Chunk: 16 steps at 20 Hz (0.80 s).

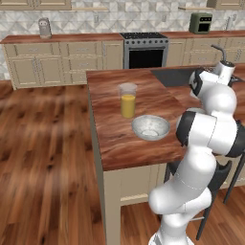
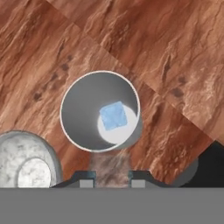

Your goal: There are two ice cubes in the ice bowl. Place both ice cubes in the glass cup.

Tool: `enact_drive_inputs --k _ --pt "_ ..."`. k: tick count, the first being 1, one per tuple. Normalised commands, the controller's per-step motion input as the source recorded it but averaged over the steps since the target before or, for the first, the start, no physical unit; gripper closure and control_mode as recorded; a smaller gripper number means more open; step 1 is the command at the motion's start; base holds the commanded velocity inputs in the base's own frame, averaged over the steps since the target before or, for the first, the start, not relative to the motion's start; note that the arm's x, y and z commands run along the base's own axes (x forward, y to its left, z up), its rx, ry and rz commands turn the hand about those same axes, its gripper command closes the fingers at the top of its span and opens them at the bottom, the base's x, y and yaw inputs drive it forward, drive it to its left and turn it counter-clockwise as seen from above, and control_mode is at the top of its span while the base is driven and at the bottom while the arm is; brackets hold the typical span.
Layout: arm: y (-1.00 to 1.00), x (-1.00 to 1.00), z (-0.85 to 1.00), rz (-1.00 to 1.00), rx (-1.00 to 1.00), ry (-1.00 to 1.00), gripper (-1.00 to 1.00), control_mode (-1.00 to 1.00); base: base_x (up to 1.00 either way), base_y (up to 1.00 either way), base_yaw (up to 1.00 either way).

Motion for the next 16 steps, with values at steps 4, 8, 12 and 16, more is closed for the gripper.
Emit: enact_drive_inputs --k 4,8,12,16 --pt "0.03 0.18 -0.24 0.0 -0.08 0.0 1.0 -1.0 0.0 0.0 0.0" --pt "0.0 0.36 -0.21 0.0 -0.05 0.0 1.0 -1.0 0.0 0.0 0.0" --pt "0.0 0.34 -0.15 0.0 -0.02 0.0 1.0 -1.0 0.0 0.0 0.0" --pt "0.0 0.31 -0.16 0.0 -0.01 0.0 1.0 -1.0 0.0 0.0 0.0"
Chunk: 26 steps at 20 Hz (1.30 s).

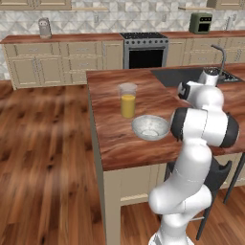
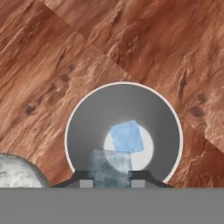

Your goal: There are two ice cubes in the ice bowl. Place both ice cubes in the glass cup.

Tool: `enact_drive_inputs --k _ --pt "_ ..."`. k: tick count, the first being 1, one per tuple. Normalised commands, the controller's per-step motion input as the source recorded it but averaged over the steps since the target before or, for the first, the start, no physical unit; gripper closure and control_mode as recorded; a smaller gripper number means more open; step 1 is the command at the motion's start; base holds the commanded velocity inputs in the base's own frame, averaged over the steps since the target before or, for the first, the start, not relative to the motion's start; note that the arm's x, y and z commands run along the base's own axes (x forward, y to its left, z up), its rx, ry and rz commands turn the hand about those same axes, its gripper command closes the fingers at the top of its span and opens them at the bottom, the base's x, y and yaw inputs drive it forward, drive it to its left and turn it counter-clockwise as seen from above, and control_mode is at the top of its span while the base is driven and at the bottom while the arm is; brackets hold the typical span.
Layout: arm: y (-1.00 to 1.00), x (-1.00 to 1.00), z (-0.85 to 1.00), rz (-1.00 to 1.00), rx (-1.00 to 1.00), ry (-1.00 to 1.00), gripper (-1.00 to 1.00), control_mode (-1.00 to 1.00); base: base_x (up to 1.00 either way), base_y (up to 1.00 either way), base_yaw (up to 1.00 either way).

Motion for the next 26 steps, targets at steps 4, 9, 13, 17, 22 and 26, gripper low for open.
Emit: enact_drive_inputs --k 4,9,13,17,22,26 --pt "-0.08 0.25 -0.18 0.0 0.0 0.0 1.0 -1.0 0.0 0.0 0.0" --pt "-0.28 0.12 -0.07 0.0 0.0 0.0 -1.0 -1.0 0.0 0.0 0.0" --pt "-0.32 0.1 0.0 0.0 0.0 0.0 -1.0 -1.0 0.0 0.0 0.0" --pt "0.06 0.07 0.04 -0.02 0.0 0.0 -1.0 -1.0 0.0 0.0 0.0" --pt "0.83 -0.84 0.09 0.0 -0.18 -0.1 -1.0 -1.0 0.0 0.0 0.0" --pt "1.0 -1.0 -0.16 0.0 -0.35 -0.08 -1.0 -1.0 0.0 0.0 0.0"
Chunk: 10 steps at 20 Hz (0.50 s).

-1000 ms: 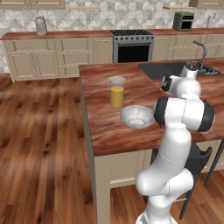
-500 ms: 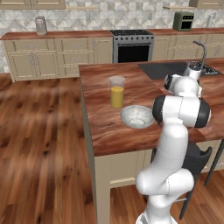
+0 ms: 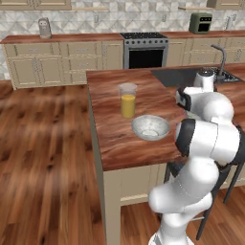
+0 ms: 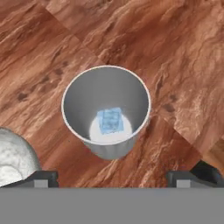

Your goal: There are two ice cubes in the ice bowl. Place both ice cubes in the glass cup.

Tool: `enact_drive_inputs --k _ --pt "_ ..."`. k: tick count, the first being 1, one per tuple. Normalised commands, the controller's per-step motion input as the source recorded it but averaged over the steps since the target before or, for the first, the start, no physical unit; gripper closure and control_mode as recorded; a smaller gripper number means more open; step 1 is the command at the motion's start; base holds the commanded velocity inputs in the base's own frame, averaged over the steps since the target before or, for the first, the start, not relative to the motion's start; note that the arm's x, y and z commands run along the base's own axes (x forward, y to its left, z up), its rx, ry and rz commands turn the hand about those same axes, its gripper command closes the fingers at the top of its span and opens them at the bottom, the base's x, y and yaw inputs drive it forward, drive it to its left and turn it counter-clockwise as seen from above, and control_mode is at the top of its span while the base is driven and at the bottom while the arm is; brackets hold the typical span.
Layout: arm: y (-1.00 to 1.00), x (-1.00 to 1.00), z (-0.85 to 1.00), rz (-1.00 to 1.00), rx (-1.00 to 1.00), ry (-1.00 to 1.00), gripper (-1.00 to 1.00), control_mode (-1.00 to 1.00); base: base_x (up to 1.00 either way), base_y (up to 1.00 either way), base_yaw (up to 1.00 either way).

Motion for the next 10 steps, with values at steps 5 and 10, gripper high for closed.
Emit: enact_drive_inputs --k 5,10 --pt "1.0 -1.0 -0.57 0.0 -0.33 0.0 -1.0 -1.0 0.0 0.0 0.0" --pt "1.0 -1.0 -0.82 0.0 -0.31 -0.02 -1.0 -1.0 0.0 0.0 0.0"
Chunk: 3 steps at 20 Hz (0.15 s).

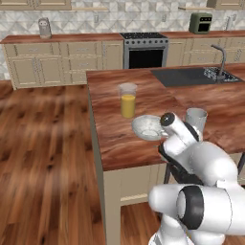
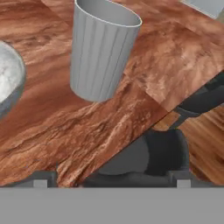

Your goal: There are two ice cubes in the ice bowl. Place both ice cubes in the glass cup.

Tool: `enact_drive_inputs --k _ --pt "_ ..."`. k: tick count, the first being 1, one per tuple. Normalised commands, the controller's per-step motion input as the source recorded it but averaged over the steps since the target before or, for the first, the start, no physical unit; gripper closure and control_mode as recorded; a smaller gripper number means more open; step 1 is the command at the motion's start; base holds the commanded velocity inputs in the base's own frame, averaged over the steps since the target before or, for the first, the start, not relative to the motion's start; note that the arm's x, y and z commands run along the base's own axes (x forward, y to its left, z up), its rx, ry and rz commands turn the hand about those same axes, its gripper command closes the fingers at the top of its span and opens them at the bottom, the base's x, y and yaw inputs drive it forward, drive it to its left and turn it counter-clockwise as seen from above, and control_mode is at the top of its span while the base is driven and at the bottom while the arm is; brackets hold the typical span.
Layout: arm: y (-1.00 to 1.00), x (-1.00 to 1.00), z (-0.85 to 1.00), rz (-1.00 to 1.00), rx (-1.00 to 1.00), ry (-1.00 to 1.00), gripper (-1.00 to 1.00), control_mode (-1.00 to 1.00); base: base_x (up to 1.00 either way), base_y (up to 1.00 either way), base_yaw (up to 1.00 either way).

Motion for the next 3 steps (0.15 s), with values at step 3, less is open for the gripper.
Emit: enact_drive_inputs --k 3 --pt "0.67 -1.0 -0.8 0.0 -0.07 -0.09 -1.0 -1.0 0.0 0.0 0.0"
